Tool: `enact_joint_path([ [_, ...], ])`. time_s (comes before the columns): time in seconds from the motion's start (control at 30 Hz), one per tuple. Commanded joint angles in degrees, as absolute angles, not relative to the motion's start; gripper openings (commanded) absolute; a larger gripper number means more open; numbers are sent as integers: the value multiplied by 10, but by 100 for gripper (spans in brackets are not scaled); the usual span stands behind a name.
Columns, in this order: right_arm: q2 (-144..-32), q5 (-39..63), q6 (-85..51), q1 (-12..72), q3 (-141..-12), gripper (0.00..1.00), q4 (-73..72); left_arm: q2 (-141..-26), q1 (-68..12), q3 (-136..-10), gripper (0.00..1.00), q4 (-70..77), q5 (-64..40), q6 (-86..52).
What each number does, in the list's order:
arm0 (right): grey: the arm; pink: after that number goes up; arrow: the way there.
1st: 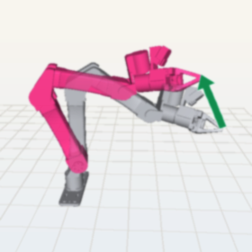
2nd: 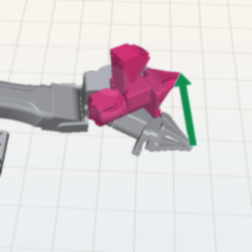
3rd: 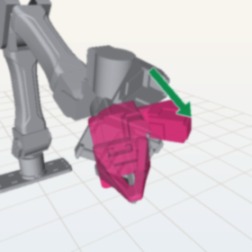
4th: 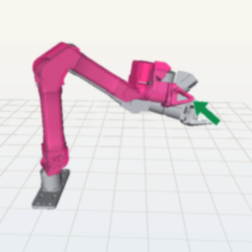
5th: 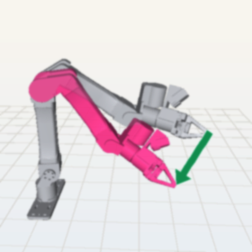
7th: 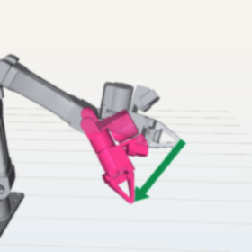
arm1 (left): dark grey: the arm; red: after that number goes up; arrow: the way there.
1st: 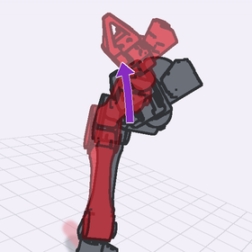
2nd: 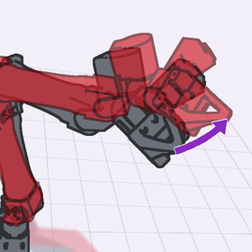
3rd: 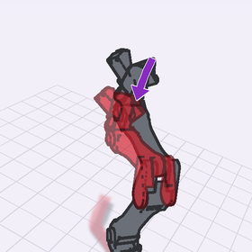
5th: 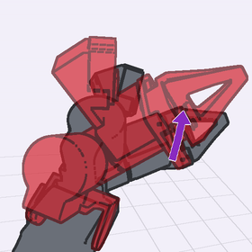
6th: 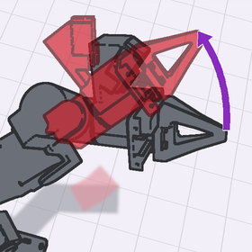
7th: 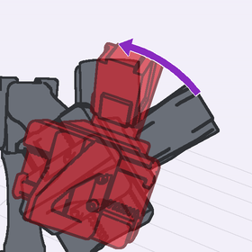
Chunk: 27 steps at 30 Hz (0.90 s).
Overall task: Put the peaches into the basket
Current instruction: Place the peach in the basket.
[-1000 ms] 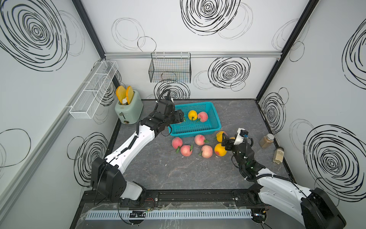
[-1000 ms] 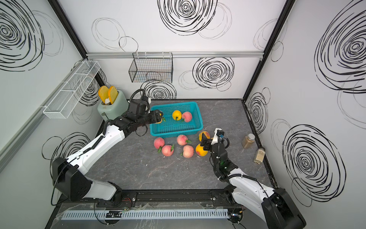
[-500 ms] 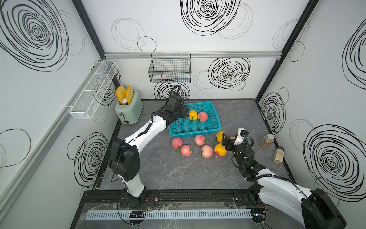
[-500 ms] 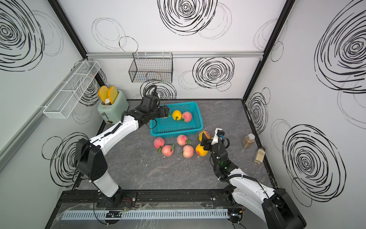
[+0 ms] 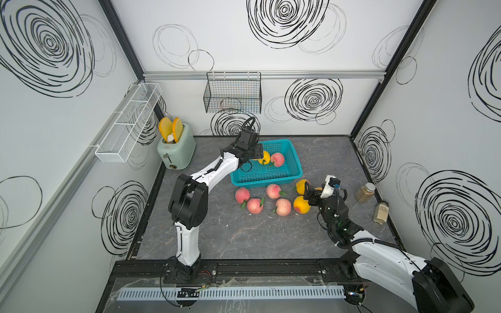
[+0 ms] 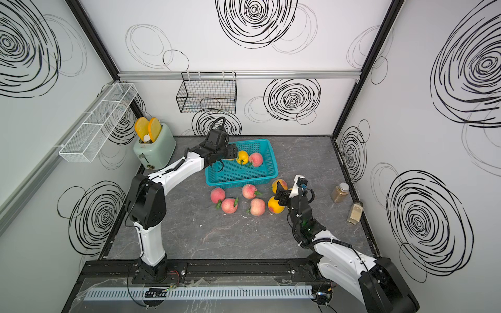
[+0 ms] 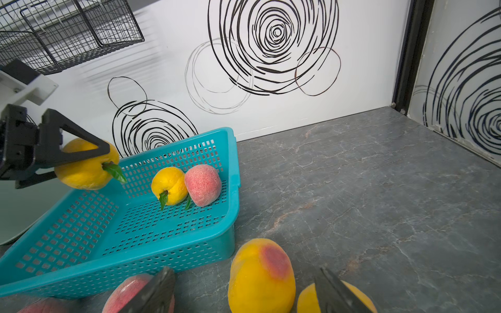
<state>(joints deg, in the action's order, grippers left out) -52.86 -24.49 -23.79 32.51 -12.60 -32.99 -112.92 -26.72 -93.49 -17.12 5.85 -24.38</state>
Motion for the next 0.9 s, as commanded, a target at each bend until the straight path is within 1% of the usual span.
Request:
enact_joint_path([
  [0.0,-527,-256,-238,329,-123,85,-332,-1142,-263,-949,68,-142,69,-235],
  [0.17,-531,-254,-238,329,-125,85,-333,-1165,-258,-951,68,-128,68,-236],
  [0.67,-544,-251,-238,329,-128,85,-337,-1218,-216,-962,68,-110,16,-267],
  [0.87,-549,-248,-238,329,-130,85,-339,-1246,-208,-985,68,-109,-1,-276],
])
